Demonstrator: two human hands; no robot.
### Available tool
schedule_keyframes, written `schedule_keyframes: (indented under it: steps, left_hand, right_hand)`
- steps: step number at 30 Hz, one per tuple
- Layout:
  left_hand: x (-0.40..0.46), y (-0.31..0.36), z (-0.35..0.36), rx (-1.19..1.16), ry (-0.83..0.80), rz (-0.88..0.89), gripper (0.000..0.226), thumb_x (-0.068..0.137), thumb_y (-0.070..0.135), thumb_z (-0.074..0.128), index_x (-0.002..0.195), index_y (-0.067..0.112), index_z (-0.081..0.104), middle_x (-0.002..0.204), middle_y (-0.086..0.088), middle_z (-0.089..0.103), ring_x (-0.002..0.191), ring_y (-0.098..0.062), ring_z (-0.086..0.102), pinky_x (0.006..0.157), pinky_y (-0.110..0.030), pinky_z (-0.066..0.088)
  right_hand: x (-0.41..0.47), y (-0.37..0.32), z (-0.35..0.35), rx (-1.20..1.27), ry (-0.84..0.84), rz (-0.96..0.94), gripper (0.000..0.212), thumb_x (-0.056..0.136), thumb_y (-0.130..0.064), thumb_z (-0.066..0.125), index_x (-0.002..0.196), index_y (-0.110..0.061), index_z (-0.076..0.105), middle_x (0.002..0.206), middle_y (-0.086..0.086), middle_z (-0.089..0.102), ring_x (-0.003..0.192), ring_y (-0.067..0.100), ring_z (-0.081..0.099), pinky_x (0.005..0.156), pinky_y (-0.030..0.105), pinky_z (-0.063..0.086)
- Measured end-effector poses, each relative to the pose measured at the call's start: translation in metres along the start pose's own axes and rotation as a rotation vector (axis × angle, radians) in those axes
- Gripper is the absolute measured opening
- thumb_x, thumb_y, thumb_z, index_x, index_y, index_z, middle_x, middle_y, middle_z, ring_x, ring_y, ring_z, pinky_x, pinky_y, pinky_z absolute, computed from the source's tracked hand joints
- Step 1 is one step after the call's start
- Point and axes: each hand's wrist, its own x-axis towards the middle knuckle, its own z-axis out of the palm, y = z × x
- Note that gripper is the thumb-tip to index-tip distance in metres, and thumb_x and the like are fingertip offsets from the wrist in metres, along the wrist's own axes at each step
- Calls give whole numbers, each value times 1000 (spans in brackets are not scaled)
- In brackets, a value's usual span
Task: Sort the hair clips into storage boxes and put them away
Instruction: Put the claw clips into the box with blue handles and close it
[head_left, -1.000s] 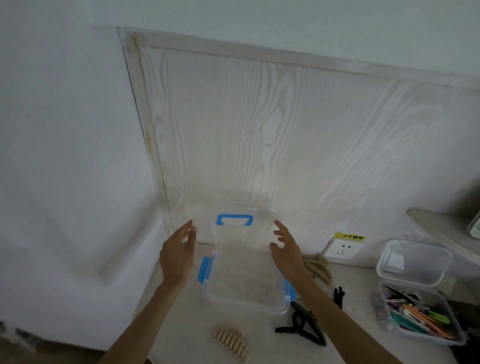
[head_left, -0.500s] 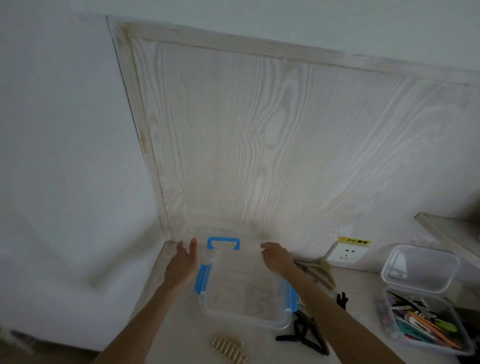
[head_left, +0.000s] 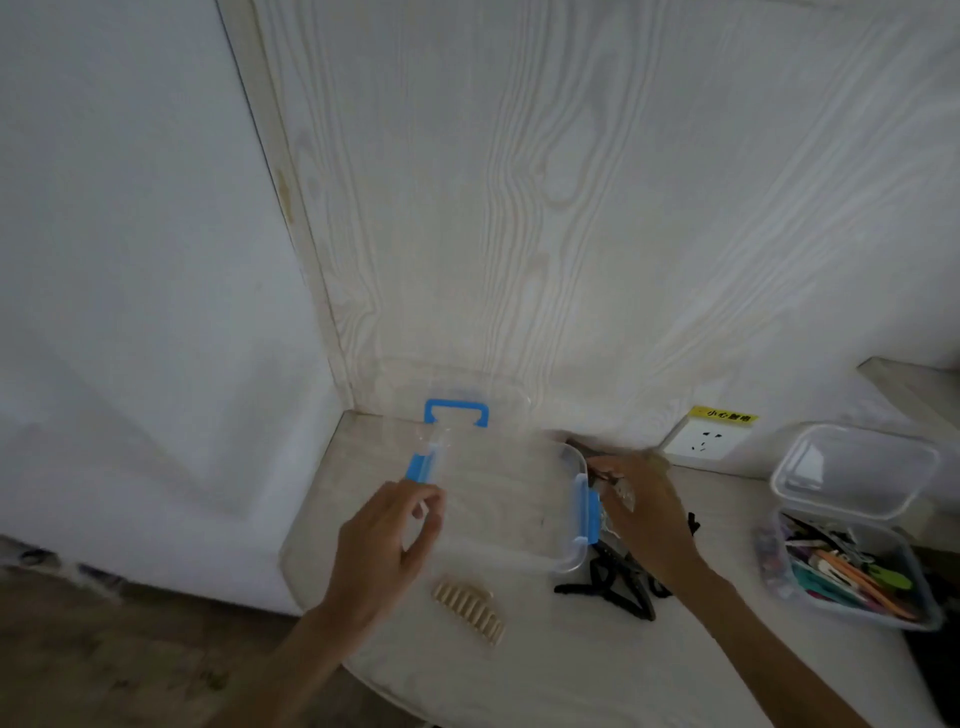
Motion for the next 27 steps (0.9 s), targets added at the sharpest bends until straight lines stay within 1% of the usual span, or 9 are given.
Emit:
schedule_keyframes:
  steps: [4, 8, 11, 14, 16, 19, 22, 24, 27]
  left_hand:
    - [-43, -2, 13, 75, -294, 178, 12, 89, 38, 47, 95, 33, 57, 88, 20, 59, 79, 5, 53, 61, -10, 47]
    - [-75, -13, 37, 184, -579, 172, 45, 83, 25, 48, 128, 34, 46, 132, 16, 50, 119, 1, 45, 93, -18, 46]
    - [-87, -10, 47, 266, -589, 155, 54, 79, 20, 55, 131, 31, 45, 145, 10, 39, 134, -10, 37, 105, -23, 37]
    - [-88, -2, 52, 334, -561, 175, 44, 68, 28, 75, 106, 34, 54, 136, 9, 52, 124, -11, 50, 99, -25, 42]
    - [-86, 2, 53, 346, -591, 186, 55, 56, 36, 83, 102, 34, 53, 117, 14, 63, 106, -4, 61, 93, -21, 43]
    - [-84, 13, 52, 395, -606, 110, 62, 47, 46, 84, 94, 36, 44, 78, 19, 64, 67, 1, 63, 64, -13, 47]
    - [-79, 40, 44, 278, -568, -40, 50, 70, 48, 73, 104, 40, 37, 92, 19, 64, 80, -4, 65, 66, -14, 42]
    - [-76, 57, 39, 138, -499, -137, 59, 77, 55, 64, 126, 46, 33, 105, 29, 56, 90, 9, 59, 73, -6, 39]
    - [-53, 80, 24, 55, -335, -131, 58, 78, 66, 51, 131, 47, 36, 95, 36, 49, 80, 19, 51, 69, 1, 39]
  right_hand:
    - [-34, 33, -5, -45, 57, 50, 20, 89, -6, 55, 105, -17, 61, 99, -9, 56, 80, 10, 56, 63, 9, 36]
    - [-60, 68, -4, -65, 44, 176, 21, 90, -9, 49, 98, -26, 59, 96, -3, 63, 83, 15, 59, 70, 26, 45]
    - [-75, 85, 4, -137, -93, 56, 23, 87, -10, 55, 105, -23, 60, 100, -1, 60, 91, 18, 58, 73, 24, 46]
    - [-84, 92, 22, -341, -209, -198, 49, 71, -19, 75, 117, -18, 60, 101, 2, 60, 89, 19, 57, 68, 26, 50]
    - [-82, 90, 30, -444, -204, -272, 58, 57, -25, 83, 112, -19, 63, 98, 1, 63, 88, 18, 52, 63, 27, 52]
    - [-79, 88, 35, -510, -201, -302, 53, 52, -19, 85, 101, -19, 66, 99, 1, 65, 92, 18, 51, 66, 27, 52]
    - [-79, 89, 32, -574, -222, -341, 37, 49, -17, 87, 80, -23, 67, 94, 1, 65, 86, 18, 58, 63, 25, 53]
    - [-80, 90, 28, -563, -254, -360, 36, 45, -15, 89, 71, -25, 66, 86, -2, 65, 78, 15, 58, 58, 23, 51]
    - [-80, 87, 17, -469, -296, -370, 39, 44, -15, 90, 68, -28, 61, 81, -7, 60, 68, 9, 61, 54, 16, 49]
